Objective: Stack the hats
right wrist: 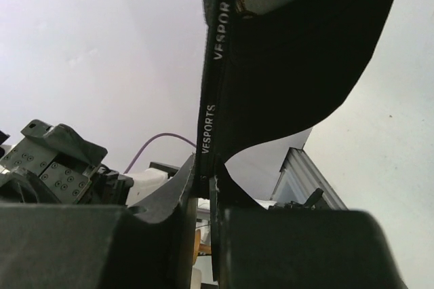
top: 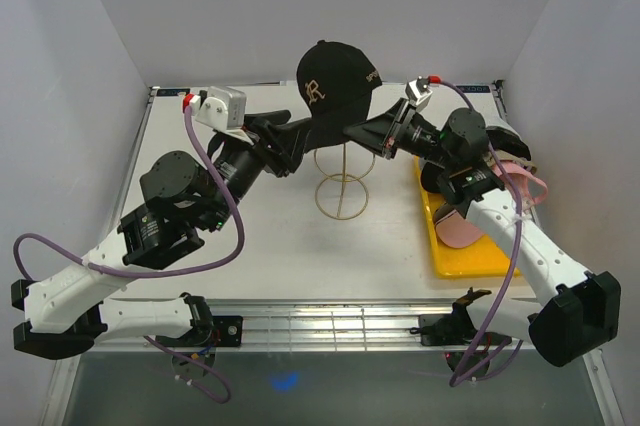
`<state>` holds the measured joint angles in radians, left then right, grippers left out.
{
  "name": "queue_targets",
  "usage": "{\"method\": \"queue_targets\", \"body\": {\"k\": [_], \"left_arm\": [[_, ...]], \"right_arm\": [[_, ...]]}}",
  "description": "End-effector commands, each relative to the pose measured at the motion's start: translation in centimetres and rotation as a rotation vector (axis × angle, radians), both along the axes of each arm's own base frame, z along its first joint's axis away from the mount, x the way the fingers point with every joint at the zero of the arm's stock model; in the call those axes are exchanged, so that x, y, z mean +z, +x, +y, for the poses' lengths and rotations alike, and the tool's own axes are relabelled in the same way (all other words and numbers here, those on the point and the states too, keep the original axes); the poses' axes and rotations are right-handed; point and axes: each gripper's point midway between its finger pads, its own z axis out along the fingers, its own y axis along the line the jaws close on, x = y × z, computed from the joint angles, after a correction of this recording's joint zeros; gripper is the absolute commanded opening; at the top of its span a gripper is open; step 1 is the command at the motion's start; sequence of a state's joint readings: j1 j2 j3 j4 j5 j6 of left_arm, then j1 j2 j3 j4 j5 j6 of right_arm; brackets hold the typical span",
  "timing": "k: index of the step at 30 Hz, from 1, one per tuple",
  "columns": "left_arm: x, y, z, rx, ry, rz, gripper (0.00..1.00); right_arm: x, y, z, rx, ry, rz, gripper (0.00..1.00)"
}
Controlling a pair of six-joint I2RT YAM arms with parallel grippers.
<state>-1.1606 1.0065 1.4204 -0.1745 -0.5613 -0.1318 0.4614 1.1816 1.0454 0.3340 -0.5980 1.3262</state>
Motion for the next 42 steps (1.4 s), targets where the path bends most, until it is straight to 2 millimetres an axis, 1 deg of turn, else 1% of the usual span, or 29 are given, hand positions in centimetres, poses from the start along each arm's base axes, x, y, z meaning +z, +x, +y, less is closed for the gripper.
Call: {"method": "queue_targets", "body": {"k": [1,3,4,7,8,10,11,14,18,23,26,28,32,34,35,36,37,38,39,40,41,42], "left_arm": [[0.6,-0.3,0.6,0.003,-0.012,0.005,0.57],[0.3,-0.1,0.5,0.008,-0.001,0.009,0.57],[0.2,-0.1,0.3,0.008,0.002,0.011,0.57],[-0.1,0.1,0.0,0.009,0.01,0.016,0.57],[-0.2,0.1,0.0,0.009,0.012,0.017,0.57],[-0.5,0.2,-0.2,0.011,0.019,0.021,0.57],[-0.5,0.2,-0.2,0.011,0.02,0.02,0.57],[-1.0,0.4,-0.5,0.017,0.031,0.028,0.57],[-1.6,0.7,-1.1,0.015,0.047,0.037,0.57],[-2.5,1.0,-1.8,0.018,0.071,0.048,0.58],[-3.4,1.4,-2.5,0.026,0.1,0.062,0.59],[-4.5,2.1,-3.1,0.047,0.137,0.082,0.6],[-6.5,3.4,-4.0,0.079,0.194,0.128,0.61],[-8.0,4.3,-4.5,0.087,0.233,0.161,0.61],[-8.6,4.7,-4.7,0.09,0.232,0.179,0.61],[-9.2,4.9,-4.9,0.086,0.244,0.196,0.61],[-9.8,5.7,-4.7,0.099,0.248,0.213,0.61],[-10.7,6.0,-5.2,0.085,0.252,0.237,0.61],[-11.3,6.3,-5.4,0.082,0.262,0.253,0.61],[-11.9,7.0,-5.2,0.094,0.265,0.268,0.6],[-12.8,7.4,-5.7,0.088,0.274,0.289,0.6],[-13.3,7.7,-5.8,0.087,0.279,0.299,0.6]], "right_arm": [[3.2,-2.2,-1.2,0.045,0.158,-0.142,0.08],[2.6,-2.3,-1.5,0.062,0.185,-0.125,0.08],[2.3,-2.6,-1.7,0.071,0.208,-0.146,0.08],[0.9,-2.6,-1.8,0.083,0.207,-0.113,0.08],[-0.2,-2.4,-2.0,0.074,0.204,-0.099,0.08],[-0.9,-2.6,-2.1,0.083,0.206,-0.086,0.08],[-1.8,-2.7,-2.2,0.086,0.205,-0.081,0.08],[-3.1,-2.9,-2.4,0.092,0.215,-0.047,0.08],[-5.5,-3.3,-2.7,0.087,0.219,-0.022,0.08],[-7.1,-3.9,-2.9,0.107,0.242,0.009,0.08],[-8.2,-4.1,-3.0,0.105,0.247,0.027,0.08],[-8.7,-4.3,-3.1,0.105,0.249,0.033,0.08],[-10.3,-4.3,-3.8,0.082,0.244,0.06,0.08],[-10.9,-4.3,-4.1,0.073,0.244,0.072,0.08],[-11.5,-4.3,-4.3,0.063,0.242,0.088,0.08],[-11.5,-4.4,-4.4,0.065,0.249,0.085,0.08],[-11.7,-4.5,-4.6,0.065,0.252,0.088,0.08],[-12.1,-4.4,-4.7,0.061,0.253,0.097,0.08],[-12.4,-4.6,-4.8,0.064,0.254,0.098,0.08],[-12.6,-4.7,-4.8,0.068,0.251,0.102,0.08],[-12.9,-4.7,-4.7,0.07,0.248,0.108,0.08],[-13.3,-4.8,-4.8,0.07,0.247,0.117,0.08]]}}
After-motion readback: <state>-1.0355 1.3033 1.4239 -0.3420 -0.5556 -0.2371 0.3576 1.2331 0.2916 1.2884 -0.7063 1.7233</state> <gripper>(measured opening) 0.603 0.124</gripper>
